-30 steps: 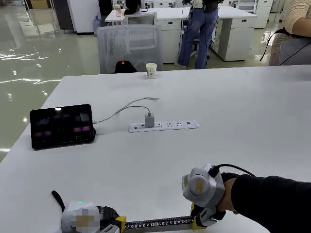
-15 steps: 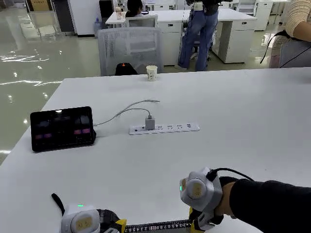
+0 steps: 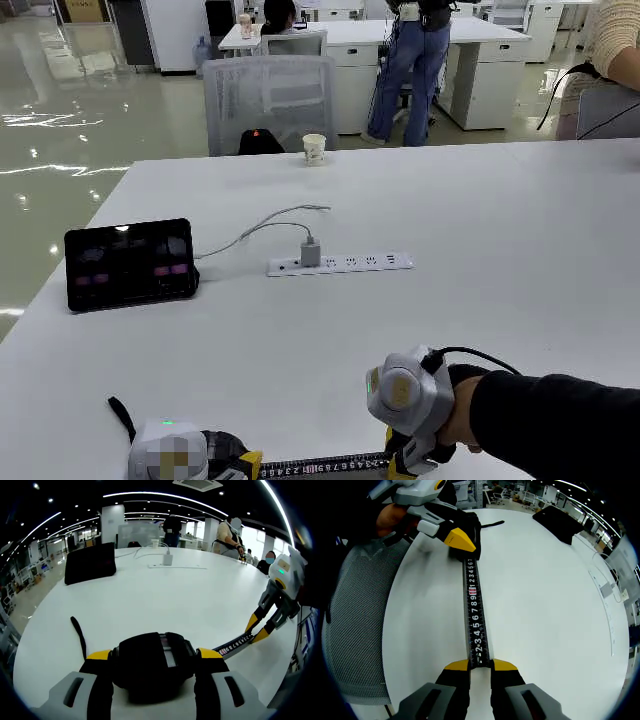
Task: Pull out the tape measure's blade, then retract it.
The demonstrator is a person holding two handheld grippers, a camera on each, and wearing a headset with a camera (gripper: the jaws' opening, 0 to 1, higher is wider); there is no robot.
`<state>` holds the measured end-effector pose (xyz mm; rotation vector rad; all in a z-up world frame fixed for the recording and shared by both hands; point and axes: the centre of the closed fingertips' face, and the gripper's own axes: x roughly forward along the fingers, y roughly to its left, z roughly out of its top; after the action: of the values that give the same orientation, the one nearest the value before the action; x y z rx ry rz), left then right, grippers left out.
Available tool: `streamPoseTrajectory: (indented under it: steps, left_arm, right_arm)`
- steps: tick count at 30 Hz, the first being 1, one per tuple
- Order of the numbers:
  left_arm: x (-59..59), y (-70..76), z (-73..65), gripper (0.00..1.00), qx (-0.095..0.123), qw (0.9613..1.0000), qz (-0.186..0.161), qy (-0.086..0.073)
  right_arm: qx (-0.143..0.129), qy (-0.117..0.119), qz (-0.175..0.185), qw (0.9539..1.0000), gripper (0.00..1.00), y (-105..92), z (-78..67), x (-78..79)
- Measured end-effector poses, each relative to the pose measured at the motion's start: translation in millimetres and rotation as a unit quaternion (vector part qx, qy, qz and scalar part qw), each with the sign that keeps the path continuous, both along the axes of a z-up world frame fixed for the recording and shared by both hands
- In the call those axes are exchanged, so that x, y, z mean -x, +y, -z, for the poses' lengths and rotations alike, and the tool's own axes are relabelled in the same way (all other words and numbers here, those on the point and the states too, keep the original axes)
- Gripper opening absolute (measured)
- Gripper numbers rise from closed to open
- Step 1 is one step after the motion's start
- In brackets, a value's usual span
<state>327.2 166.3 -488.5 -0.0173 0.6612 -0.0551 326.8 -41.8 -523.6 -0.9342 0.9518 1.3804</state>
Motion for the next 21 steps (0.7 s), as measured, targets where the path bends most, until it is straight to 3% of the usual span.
streamPoseTrajectory:
  steps: [21]
  left_arm:
    - [1.1, -2.2, 0.6, 0.60, 0.004, 0.9999, 0.009, 0.007]
  right_arm:
    - [-0.012, -0.001, -0.008, 0.9999, 0.12, 13.5, 1.3, 2.6]
